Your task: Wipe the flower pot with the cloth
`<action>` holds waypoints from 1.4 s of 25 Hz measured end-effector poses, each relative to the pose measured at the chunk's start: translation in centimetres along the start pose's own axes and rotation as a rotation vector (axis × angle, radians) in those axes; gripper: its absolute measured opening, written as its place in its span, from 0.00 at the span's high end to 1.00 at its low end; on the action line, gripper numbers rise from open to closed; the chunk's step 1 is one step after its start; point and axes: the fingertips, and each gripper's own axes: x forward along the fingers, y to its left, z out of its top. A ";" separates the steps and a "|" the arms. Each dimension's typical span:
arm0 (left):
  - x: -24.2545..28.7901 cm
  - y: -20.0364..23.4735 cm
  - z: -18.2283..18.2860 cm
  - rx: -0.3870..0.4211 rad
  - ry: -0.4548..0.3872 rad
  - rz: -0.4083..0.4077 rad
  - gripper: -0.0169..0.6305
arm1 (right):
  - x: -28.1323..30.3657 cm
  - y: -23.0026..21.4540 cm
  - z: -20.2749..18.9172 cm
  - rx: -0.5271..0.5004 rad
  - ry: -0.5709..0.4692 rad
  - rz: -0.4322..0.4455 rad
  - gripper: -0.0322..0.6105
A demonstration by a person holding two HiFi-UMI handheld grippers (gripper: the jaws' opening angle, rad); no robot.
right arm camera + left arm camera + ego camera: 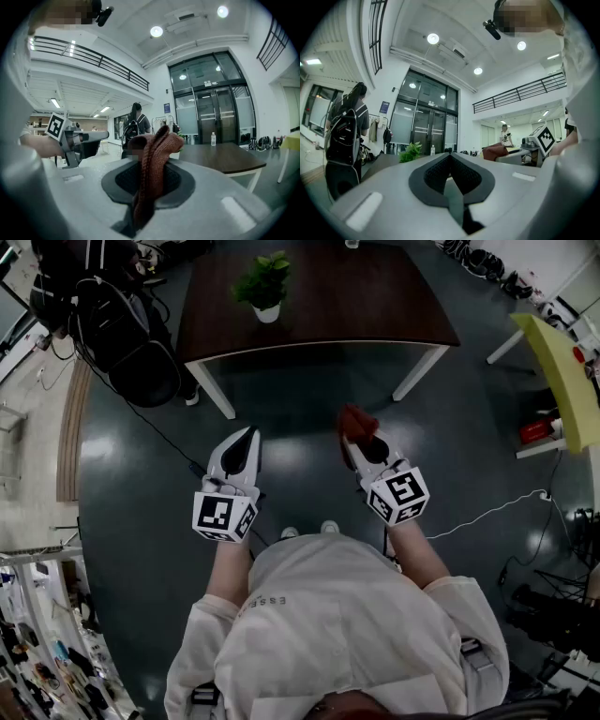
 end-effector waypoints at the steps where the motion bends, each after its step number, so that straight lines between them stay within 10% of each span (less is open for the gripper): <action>1: -0.2 0.0 0.0 0.000 0.001 0.003 0.95 | -0.1 0.2 -0.1 0.000 0.003 0.001 0.88; 26: -4.1 8.0 -2.9 -0.039 0.036 0.051 0.95 | 5.5 3.1 -1.6 0.108 0.012 -0.045 0.88; 35: 2.3 10.8 -5.7 -0.055 0.076 0.049 0.95 | 11.0 -2.4 -3.0 0.149 0.031 -0.053 0.88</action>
